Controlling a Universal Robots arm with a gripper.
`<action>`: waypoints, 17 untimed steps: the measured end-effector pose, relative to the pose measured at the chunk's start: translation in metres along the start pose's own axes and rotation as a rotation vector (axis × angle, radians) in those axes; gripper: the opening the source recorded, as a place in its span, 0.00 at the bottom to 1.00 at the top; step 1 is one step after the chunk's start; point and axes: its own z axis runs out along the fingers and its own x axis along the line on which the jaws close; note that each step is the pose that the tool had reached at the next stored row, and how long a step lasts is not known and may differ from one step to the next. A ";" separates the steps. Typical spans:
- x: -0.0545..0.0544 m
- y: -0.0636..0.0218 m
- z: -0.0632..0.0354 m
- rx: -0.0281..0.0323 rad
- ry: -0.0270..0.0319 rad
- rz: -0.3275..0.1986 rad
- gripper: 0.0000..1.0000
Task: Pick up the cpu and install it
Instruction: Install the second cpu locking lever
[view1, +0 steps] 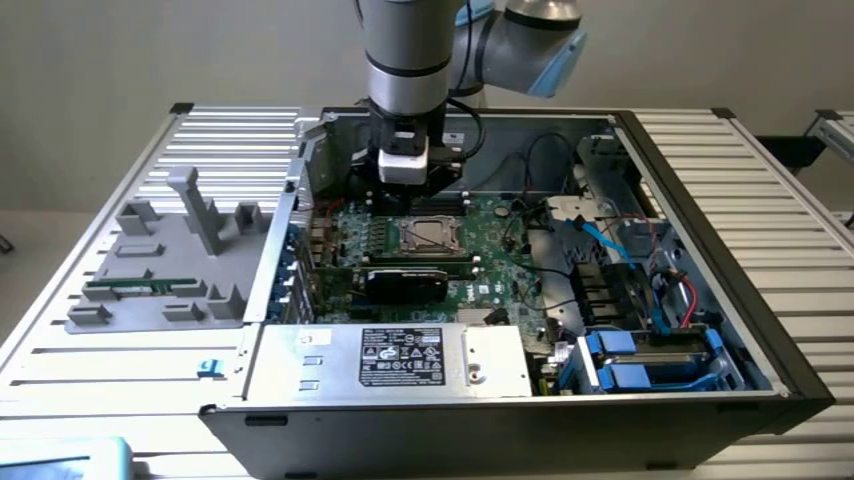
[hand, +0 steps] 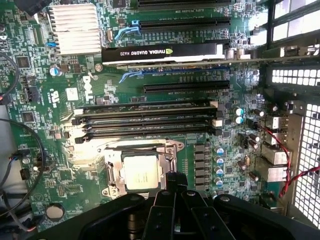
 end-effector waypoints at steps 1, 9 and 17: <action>0.000 0.0000 0.0000 0.0000 0.0000 0.000 0.11; 0.000 0.0000 0.0000 0.0001 0.0000 0.000 0.11; 0.010 0.0028 -0.0006 0.0001 -0.0001 0.000 0.11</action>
